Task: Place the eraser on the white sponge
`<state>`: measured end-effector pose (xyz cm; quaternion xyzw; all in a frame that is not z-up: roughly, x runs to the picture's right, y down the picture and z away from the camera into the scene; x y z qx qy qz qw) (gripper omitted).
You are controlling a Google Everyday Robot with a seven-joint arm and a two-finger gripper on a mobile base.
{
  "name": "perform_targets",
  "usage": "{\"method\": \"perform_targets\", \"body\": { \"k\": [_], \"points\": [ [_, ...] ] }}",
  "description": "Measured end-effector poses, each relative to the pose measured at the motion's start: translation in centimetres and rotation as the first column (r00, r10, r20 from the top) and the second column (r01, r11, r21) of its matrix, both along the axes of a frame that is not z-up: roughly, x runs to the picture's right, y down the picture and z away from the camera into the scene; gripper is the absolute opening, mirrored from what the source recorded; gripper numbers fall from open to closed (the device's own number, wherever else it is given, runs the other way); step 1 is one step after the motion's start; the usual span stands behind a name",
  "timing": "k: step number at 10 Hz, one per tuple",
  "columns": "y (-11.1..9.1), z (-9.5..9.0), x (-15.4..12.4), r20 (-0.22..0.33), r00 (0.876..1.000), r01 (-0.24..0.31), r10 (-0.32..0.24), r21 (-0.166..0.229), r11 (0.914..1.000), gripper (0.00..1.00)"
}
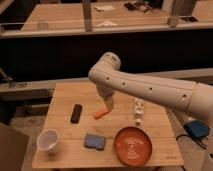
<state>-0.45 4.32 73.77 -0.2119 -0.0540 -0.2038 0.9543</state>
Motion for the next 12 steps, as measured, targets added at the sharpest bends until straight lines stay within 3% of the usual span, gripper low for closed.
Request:
{"method": "perform_targets", "body": {
  "k": [5,12],
  "points": [
    [0.1,1.5,-2.7,0.045,0.997,0.061,-0.061,0.007,0.9981,0.8],
    [0.9,4.0,-6.5,0.108,0.984,0.144,-0.143,0.006,0.9896,0.8]
  ]
}}
